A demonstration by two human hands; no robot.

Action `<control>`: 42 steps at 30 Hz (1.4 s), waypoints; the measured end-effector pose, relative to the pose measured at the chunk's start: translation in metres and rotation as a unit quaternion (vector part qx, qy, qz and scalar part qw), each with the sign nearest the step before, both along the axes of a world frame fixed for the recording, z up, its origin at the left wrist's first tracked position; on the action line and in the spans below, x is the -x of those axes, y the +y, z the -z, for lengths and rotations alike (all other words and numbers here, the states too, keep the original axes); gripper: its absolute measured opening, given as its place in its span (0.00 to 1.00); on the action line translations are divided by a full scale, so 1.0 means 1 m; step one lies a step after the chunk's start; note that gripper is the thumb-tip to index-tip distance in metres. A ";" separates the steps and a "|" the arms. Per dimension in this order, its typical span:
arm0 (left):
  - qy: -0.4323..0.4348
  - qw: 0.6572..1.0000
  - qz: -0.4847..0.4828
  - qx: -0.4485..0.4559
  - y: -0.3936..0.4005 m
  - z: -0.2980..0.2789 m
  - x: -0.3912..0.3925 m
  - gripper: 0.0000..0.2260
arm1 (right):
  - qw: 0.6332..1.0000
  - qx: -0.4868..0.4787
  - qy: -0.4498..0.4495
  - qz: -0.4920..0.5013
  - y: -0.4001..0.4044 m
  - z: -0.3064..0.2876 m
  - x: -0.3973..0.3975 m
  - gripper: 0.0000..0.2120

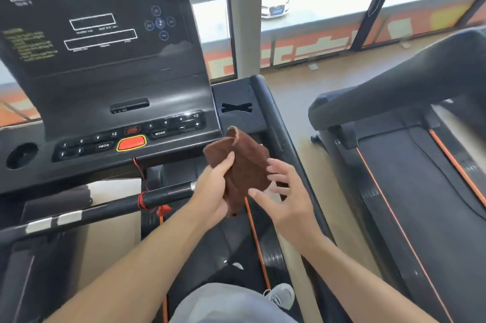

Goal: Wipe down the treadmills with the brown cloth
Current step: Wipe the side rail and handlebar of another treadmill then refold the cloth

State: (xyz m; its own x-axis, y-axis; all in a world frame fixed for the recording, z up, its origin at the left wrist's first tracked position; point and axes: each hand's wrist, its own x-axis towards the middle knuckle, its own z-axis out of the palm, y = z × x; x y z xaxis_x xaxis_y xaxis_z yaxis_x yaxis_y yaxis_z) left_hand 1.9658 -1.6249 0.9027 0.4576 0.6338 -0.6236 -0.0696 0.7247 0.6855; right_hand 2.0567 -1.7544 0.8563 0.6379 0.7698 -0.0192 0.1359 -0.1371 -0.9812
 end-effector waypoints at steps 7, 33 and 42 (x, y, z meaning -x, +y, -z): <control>-0.102 0.993 0.058 0.021 0.022 -0.023 -0.029 0.18 | 0.984 0.044 0.169 -0.038 0.017 0.012 -0.040 0.35; 0.345 0.566 0.513 -0.545 0.117 0.078 -0.094 0.39 | 0.905 0.374 -0.204 0.010 0.197 0.052 -0.144 0.36; 0.389 0.519 0.536 -0.540 0.194 0.090 -0.156 0.46 | 0.925 0.337 -0.169 0.043 0.275 0.063 -0.193 0.31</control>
State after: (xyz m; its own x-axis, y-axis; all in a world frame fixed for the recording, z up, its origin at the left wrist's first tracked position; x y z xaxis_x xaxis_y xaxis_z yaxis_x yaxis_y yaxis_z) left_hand 2.1220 -1.4307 0.8123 0.7845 0.4468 -0.4300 0.5793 -0.7754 0.2514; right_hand 2.2500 -1.4794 0.7935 0.7533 0.6025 -0.2636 0.3804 -0.7262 -0.5727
